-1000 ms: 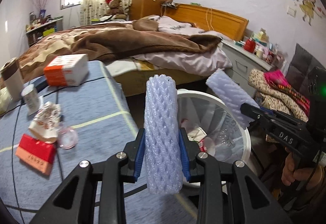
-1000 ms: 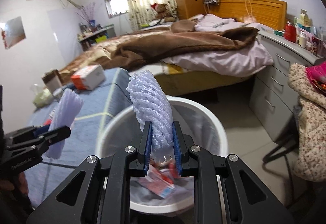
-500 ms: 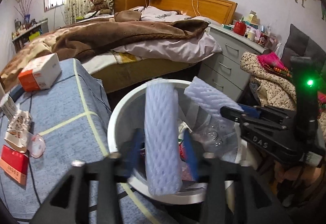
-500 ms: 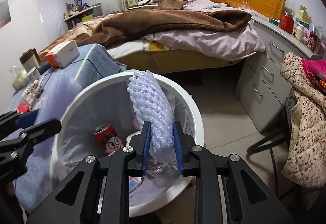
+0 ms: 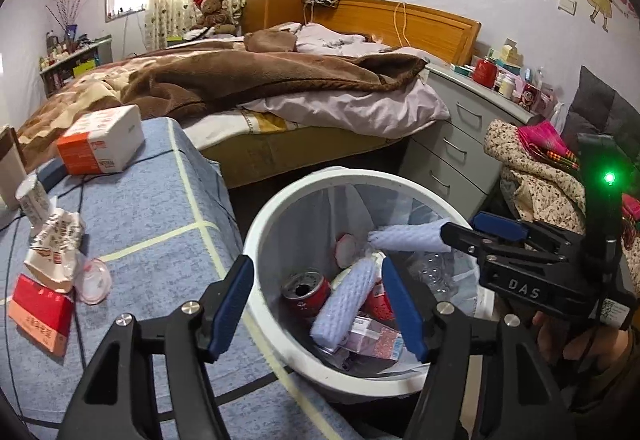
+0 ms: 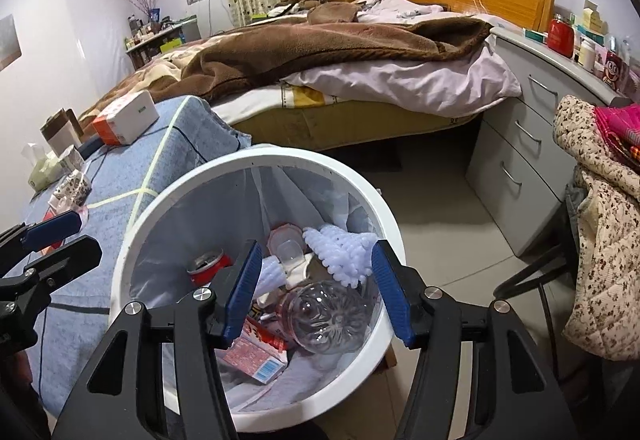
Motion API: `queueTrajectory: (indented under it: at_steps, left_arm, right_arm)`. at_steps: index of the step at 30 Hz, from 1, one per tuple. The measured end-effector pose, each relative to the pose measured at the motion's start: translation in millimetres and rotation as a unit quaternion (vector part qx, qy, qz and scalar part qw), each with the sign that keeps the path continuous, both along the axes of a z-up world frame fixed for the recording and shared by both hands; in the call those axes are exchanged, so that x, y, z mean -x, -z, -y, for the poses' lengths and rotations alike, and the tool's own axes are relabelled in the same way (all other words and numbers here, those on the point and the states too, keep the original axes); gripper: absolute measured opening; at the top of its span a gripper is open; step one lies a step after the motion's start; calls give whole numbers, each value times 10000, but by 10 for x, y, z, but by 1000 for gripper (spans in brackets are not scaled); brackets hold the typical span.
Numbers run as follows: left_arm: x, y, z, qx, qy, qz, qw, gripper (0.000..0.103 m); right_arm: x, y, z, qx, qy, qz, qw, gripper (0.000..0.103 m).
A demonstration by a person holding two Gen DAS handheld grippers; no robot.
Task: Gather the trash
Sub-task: 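Open both tools to drop the foam nets into the wastebasket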
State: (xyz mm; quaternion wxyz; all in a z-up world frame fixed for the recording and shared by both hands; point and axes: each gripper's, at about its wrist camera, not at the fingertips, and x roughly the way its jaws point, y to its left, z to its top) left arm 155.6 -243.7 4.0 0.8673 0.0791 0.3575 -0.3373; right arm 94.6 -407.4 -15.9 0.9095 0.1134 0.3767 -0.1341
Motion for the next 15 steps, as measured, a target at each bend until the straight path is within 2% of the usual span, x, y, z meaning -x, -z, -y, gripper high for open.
queueTrajectory:
  at_steps: [7, 15]
  left_arm:
    - [10, -82, -165, 130, -165, 70, 9998, 71]
    - [52, -159, -426, 83, -469, 366, 9982, 72]
  right_arm:
    - [32, -83, -72, 24, 23, 160, 9999, 59]
    - [-13, -173, -287, 79, -172, 407, 9990, 60]
